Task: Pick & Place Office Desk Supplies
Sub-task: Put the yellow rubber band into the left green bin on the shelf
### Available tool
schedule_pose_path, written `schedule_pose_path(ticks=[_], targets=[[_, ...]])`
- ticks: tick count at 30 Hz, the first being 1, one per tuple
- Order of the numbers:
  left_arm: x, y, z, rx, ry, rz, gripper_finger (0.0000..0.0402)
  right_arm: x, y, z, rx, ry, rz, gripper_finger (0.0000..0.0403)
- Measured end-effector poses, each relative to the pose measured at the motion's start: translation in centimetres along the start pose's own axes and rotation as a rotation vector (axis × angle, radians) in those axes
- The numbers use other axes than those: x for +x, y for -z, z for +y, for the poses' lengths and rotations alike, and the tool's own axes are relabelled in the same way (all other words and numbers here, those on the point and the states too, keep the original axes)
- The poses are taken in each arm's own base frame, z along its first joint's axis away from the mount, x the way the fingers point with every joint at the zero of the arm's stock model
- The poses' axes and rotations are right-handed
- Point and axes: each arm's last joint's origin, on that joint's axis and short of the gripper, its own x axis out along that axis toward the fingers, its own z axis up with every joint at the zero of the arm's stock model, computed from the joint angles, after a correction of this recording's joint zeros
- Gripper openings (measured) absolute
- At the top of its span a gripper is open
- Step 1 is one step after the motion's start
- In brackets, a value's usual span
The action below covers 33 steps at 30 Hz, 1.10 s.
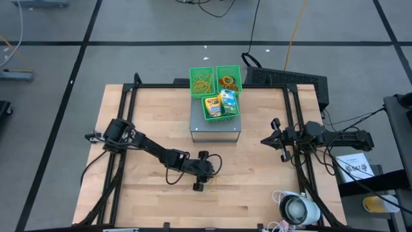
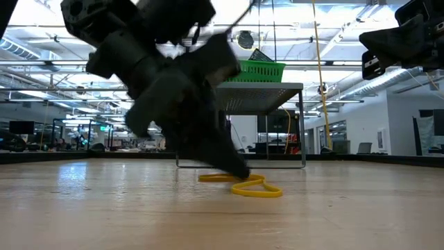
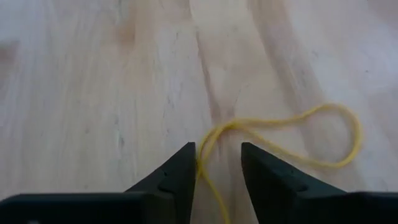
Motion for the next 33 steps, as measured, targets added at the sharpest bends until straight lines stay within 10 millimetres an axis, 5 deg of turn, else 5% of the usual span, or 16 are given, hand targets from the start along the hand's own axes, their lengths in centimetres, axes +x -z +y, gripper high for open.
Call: schedule_pose_path(ticks=[9, 16, 22, 28, 33], targets=[[1.1, 1.0, 0.1, -0.017, 0.002, 0.022, 0.0110, 0.0, 0.0, 0.0, 0.000, 0.000, -0.001, 0.0000], [1.2, 1.3, 0.7, -0.038, 0.036, 0.059, 0.0013, 0.0, 0.0, 0.0, 0.000, 0.000, 0.000, 0.0000], [1.1, 1.2, 1.1, -0.075, 0.027, 0.062, 0.0005, 0.0, 0.0, 0.0, 0.000, 0.000, 0.000, 0.0000], [-1.0, -0.3, 1.4, -0.081, 0.009, 0.035, 0.0004, 0.0, 0.0, 0.0, 0.000, 0.000, 0.000, 0.0000], [-4.5, -3.6, 1.5, -0.057, 0.004, -0.090, 0.0003, 0.0, 0.0, 0.0, 0.000, 0.000, 0.000, 0.0000]])
